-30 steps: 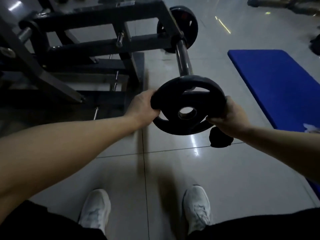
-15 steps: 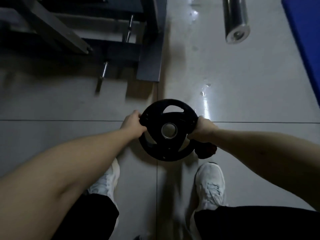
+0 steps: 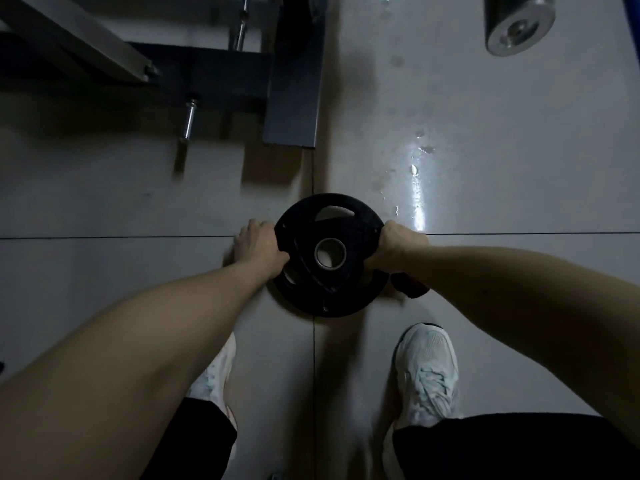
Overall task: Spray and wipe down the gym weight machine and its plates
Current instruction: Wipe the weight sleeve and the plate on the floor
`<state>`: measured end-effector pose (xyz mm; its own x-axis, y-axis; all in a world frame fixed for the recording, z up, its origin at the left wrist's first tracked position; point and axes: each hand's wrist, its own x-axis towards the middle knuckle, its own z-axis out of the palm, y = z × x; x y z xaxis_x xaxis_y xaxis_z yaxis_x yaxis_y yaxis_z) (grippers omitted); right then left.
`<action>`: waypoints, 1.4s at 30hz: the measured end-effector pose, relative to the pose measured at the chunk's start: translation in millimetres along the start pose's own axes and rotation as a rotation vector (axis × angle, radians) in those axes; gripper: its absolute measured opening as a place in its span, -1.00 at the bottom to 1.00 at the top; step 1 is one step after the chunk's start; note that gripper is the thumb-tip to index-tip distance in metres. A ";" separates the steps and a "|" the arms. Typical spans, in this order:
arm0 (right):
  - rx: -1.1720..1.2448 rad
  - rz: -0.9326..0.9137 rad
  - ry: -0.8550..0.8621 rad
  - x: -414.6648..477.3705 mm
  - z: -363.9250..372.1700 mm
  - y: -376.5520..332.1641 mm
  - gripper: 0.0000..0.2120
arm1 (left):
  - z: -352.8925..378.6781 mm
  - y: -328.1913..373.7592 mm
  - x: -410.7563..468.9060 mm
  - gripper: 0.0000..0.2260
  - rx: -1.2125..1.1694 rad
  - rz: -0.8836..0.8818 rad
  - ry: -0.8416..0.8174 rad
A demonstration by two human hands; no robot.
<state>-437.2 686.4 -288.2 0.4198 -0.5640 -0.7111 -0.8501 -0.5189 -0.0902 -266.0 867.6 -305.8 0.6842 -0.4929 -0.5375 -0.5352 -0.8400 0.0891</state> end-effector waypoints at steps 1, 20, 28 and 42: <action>-0.001 0.005 -0.006 1.6 1.4 -0.5 -0.44 | 1.8 1.5 0.8 -0.57 -0.002 -0.010 -0.004; 0.221 -0.216 -0.025 -76.2 -115.8 -49.0 -0.73 | -154.4 82.9 -26.5 -0.67 0.254 0.371 -0.144; 0.665 -0.362 0.204 -166.3 -236.8 -64.3 -0.72 | -275.3 106.7 -66.7 -0.81 -0.212 0.503 -0.051; 0.891 -0.326 0.864 -195.4 -319.1 -9.7 -0.52 | -309.6 162.9 -88.8 -0.83 -1.141 0.529 0.062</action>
<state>-409.4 596.7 74.1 0.4319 -0.8981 0.0823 -0.4476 -0.2927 -0.8450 -260.6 704.3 16.0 0.5558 -0.8122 -0.1775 -0.0392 -0.2389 0.9703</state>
